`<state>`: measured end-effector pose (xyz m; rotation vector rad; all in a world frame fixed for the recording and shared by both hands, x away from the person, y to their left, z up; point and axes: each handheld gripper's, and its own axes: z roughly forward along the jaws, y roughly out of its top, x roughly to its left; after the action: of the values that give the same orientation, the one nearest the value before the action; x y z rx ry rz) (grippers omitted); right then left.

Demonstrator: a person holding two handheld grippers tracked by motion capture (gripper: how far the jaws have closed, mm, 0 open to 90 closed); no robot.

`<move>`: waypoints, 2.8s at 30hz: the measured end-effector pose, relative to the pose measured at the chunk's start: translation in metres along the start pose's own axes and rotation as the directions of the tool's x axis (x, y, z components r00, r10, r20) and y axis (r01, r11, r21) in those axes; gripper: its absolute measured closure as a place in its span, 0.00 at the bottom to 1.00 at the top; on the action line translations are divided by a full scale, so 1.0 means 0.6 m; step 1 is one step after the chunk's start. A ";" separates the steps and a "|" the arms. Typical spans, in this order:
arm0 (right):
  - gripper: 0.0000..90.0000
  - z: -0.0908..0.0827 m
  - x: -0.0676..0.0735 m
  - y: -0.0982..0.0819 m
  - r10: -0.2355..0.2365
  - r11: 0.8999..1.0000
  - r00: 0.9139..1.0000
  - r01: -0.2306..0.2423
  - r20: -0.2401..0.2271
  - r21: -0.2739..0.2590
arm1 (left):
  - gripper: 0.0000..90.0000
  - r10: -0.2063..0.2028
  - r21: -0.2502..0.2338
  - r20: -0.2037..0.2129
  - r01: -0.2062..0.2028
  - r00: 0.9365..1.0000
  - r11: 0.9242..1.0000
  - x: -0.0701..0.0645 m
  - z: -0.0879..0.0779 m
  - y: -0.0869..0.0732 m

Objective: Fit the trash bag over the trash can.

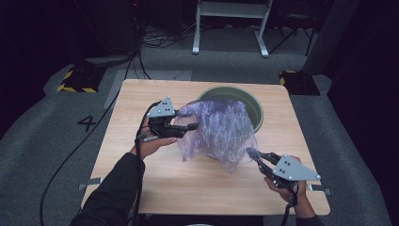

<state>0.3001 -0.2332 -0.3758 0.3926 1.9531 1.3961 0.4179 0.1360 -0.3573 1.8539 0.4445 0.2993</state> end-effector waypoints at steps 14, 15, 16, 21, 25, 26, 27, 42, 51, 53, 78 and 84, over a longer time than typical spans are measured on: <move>1.00 0.004 -0.090 0.023 0.180 0.984 0.973 -0.178 0.143 -0.029 | 0.17 0.011 -0.048 -0.008 -0.011 1.000 0.999 -0.003 -0.076 -0.027; 1.00 0.004 -0.091 0.024 0.179 0.984 0.972 -0.177 0.151 -0.021 | 0.17 0.018 -0.048 -0.016 -0.019 1.000 0.999 -0.005 -0.082 -0.028; 1.00 0.005 -0.091 0.025 0.176 0.984 0.972 -0.176 0.157 -0.012 | 0.17 0.022 -0.050 -0.025 -0.023 0.999 0.998 -0.006 -0.087 -0.029; 1.00 0.007 -0.095 0.032 0.188 0.981 0.963 -0.194 0.191 0.011 | 0.17 0.057 -0.050 -0.048 -0.060 0.997 0.997 -0.026 -0.104 -0.024; 1.00 0.015 -0.096 0.036 0.181 0.980 0.962 -0.193 0.205 0.042 | 0.17 0.105 -0.039 -0.024 -0.106 0.994 0.994 -0.055 -0.100 -0.011; 1.00 0.017 -0.096 0.037 0.182 0.979 0.960 -0.196 0.210 0.048 | 0.18 0.122 -0.035 -0.026 -0.123 0.992 0.992 -0.063 -0.099 -0.007; 1.00 0.019 -0.096 0.037 0.183 0.979 0.960 -0.197 0.211 0.049 | 0.17 0.140 -0.030 -0.018 -0.140 0.990 0.990 -0.070 -0.096 -0.003; 0.98 0.044 -0.099 0.037 0.181 0.972 0.970 -0.202 0.165 0.119 | 0.49 0.340 0.074 0.035 -0.342 0.940 0.937 -0.148 -0.009 0.021; 0.96 0.046 -0.108 0.028 0.196 0.966 0.964 -0.221 0.180 0.134 | 0.24 0.279 0.097 0.118 -0.290 0.953 0.952 -0.146 0.000 0.016; 0.94 0.047 -0.110 0.027 0.204 0.964 0.963 -0.229 0.178 0.131 | 0.19 0.308 0.126 0.103 -0.320 0.946 0.939 -0.157 0.007 0.015; 0.92 0.049 -0.110 0.033 0.180 0.969 0.970 -0.203 0.163 0.143 | 0.18 0.327 0.160 0.021 -0.326 0.945 0.932 -0.170 0.048 0.027; 0.92 0.053 -0.106 0.033 0.184 0.969 0.971 -0.205 0.153 0.140 | 0.23 0.292 0.172 -0.071 -0.277 0.954 0.945 -0.168 0.071 0.042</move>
<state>0.3642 -0.2416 -0.3408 0.7527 1.9549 1.3014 0.3490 0.0481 -0.3455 2.0700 0.2689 0.5646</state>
